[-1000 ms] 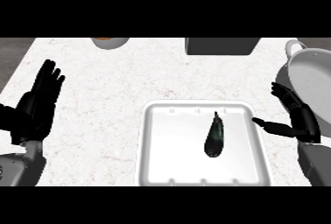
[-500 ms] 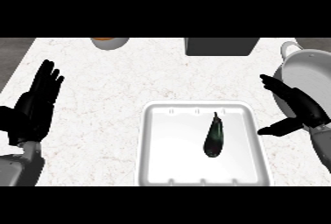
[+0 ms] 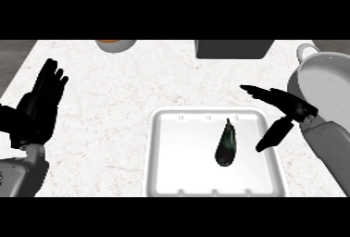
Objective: Pick the eggplant from the tray and place it in the pot
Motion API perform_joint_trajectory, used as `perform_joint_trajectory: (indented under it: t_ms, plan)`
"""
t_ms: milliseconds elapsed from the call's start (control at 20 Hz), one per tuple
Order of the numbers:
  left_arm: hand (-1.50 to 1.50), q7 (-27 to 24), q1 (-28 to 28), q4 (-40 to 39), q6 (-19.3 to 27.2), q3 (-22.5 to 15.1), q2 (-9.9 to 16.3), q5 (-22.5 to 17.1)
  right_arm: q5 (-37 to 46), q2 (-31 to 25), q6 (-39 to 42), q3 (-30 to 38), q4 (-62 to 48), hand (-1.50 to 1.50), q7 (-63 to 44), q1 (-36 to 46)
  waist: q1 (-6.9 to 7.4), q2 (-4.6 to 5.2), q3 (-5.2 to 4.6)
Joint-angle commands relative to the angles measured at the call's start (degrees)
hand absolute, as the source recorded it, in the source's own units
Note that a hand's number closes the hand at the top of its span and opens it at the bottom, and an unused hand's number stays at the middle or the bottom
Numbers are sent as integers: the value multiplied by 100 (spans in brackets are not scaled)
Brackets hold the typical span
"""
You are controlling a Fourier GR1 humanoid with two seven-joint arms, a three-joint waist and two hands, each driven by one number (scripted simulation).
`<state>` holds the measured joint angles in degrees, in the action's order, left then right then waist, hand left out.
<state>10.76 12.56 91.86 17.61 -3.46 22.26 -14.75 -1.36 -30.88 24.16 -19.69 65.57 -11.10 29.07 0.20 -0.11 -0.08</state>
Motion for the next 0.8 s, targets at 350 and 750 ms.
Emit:
perform_joint_trajectory:
  t_ms: [350, 750]
  plan:
    - [0, 282, 166, -18, -400, 447, -165, 178, 373, 727, 532, 404, 571, -150, -1226, -136, -9, 9, 7]
    - [0, 371, -104, 336, -416, 487, -365, 393, 1209, 1140, 402, 275, 461, -150, -1615, -274, 6, 8, 8]
